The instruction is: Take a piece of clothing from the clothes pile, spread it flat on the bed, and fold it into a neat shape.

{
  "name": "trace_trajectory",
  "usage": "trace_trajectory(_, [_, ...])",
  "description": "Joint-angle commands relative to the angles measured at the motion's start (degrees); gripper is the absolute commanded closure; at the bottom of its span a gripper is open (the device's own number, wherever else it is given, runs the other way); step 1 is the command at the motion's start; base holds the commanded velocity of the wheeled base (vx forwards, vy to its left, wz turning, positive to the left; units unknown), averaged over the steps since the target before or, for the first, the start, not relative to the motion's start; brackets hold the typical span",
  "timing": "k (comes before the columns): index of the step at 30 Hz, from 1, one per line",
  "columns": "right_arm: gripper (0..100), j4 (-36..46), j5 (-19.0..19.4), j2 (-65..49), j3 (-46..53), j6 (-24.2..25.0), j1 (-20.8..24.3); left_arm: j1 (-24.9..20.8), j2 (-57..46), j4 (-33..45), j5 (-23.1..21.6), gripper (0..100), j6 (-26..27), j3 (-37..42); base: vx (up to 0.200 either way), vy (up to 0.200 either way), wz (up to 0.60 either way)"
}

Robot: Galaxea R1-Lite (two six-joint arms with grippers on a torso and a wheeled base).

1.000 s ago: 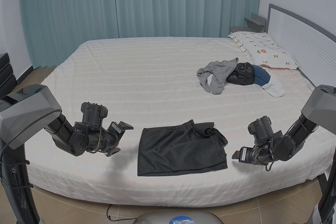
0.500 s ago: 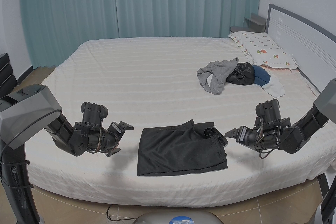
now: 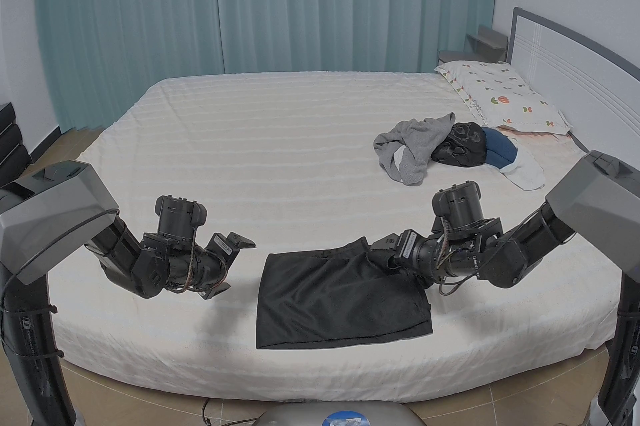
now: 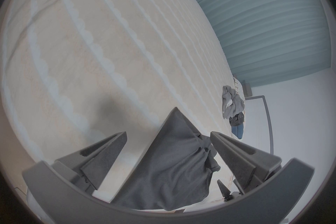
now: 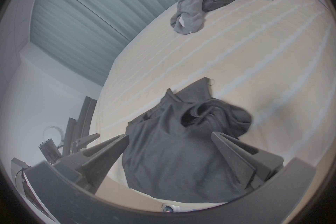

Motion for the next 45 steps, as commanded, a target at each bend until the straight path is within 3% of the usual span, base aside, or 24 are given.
trace_trajectory(1, [0,0.32,1.34,4.27,-3.35,0.66,1.87,-0.01,0.01,-0.03,0.00,0,0.00,0.06,0.000,0.000,0.00])
trace_trajectory(13, [0,-0.03,2.83,6.29,-5.72,1.28,2.31,-0.10,0.10,-0.03,0.00,0,0.09,-0.03,0.000,0.000,0.00])
trace_trajectory(21, [0,-0.12,-0.15,11.12,-11.34,1.19,-3.14,-0.10,0.18,-0.03,0.09,0,0.18,-0.21,0.000,0.000,0.00])
trace_trajectory(30, [0,-0.56,-0.07,11.21,-10.99,1.28,-8.59,-0.54,1.42,-0.03,0.09,0,0.35,-2.58,0.000,0.000,0.00])
trace_trajectory(38, [0,-1.09,0.55,10.95,-10.02,1.63,-9.03,-4.23,6.86,0.14,0.97,0,9.58,-8.64,0.000,0.000,0.00])
trace_trajectory(45, [0,-2.40,0.64,11.30,-9.41,1.54,-8.68,-5.19,12.84,0.76,3.61,0,13.63,-16.11,0.000,0.000,0.00])
